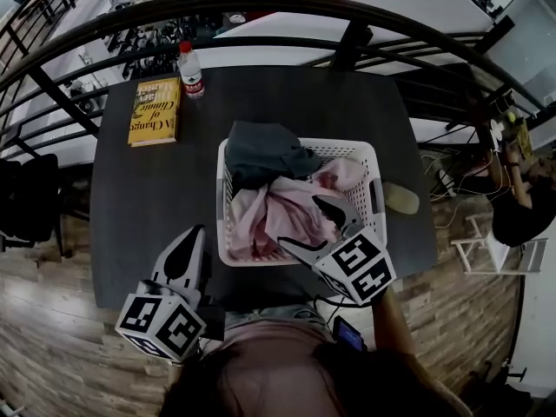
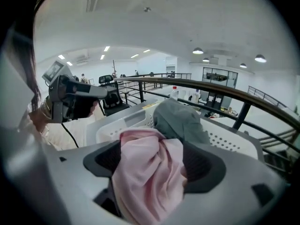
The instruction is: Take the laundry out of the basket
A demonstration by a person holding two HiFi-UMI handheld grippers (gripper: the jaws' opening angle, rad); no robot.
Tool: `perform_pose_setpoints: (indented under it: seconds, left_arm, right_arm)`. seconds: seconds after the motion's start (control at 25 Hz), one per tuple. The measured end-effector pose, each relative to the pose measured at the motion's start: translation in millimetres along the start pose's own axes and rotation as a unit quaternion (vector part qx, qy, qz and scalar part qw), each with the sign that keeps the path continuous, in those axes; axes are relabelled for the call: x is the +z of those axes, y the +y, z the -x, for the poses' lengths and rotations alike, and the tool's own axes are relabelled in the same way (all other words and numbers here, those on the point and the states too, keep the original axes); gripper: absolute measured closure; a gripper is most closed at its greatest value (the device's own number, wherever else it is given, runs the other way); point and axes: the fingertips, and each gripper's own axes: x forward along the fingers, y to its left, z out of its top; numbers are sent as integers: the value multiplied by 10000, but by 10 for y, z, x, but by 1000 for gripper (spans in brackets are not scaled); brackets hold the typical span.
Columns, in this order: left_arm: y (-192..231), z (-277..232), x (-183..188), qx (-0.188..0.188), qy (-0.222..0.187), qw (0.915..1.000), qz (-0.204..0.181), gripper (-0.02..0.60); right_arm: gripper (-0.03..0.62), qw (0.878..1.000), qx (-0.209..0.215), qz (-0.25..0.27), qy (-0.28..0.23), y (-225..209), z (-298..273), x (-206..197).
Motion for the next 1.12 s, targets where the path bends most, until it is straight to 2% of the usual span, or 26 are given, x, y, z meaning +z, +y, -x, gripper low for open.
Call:
perform_pose_setpoints:
  seconds: [0.32, 0.56, 0.8, 1.0, 1.12]
  left_arm:
    - [237, -135, 37, -49, 102, 9998, 139, 581]
    - [380, -177, 14, -19, 185, 9996, 202, 581]
    - [481, -214, 9, -22, 282, 9993, 247, 581]
    - [516, -235, -3, -87, 357, 9990, 270, 581]
    - [559, -243, -9, -108, 361, 9989, 277, 581]
  right_arm:
    - [186, 9964, -188, 97, 818, -78, -314, -246]
    - [180, 9919, -342, 155, 1214, -175, -476, -383]
    - [178, 9877, -88, -77, 1559, -199, -596, -440]
    - [178, 9800, 432, -331, 1917, -127, -682, -542]
    - [178, 9770, 484, -337, 2048, -148, -717, -577]
